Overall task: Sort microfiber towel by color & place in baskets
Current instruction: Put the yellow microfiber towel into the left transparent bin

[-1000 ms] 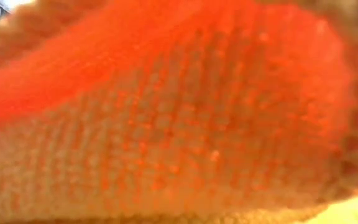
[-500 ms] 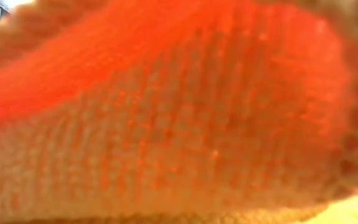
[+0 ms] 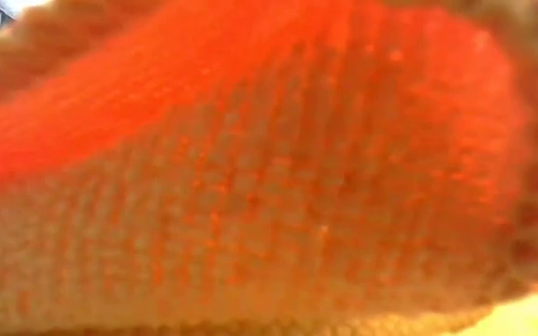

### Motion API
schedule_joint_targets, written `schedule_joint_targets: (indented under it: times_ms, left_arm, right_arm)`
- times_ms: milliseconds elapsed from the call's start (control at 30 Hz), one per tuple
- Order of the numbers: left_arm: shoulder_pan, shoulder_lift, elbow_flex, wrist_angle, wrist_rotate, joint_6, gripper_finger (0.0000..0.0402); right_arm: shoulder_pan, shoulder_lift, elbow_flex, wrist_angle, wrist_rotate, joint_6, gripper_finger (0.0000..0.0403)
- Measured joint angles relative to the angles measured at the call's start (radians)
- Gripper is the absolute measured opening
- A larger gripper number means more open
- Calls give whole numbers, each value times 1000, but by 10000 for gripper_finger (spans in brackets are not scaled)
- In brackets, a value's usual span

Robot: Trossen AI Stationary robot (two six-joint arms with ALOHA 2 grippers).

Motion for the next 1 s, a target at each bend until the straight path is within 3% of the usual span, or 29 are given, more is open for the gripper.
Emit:
schedule_joint_targets:
  times_ms: [267,700,1000]
  left_arm:
    - [87,142,-46,-17,13,-27,28]
    - [88,156,-45,-36,9,-37,163]
    - [88,142,-73,-123,18,-338,181]
  right_arm:
    - [0,0,0,0,3,27,103]
    - [0,0,0,0,12,74,103]
    - [0,0,0,0,12,82,103]
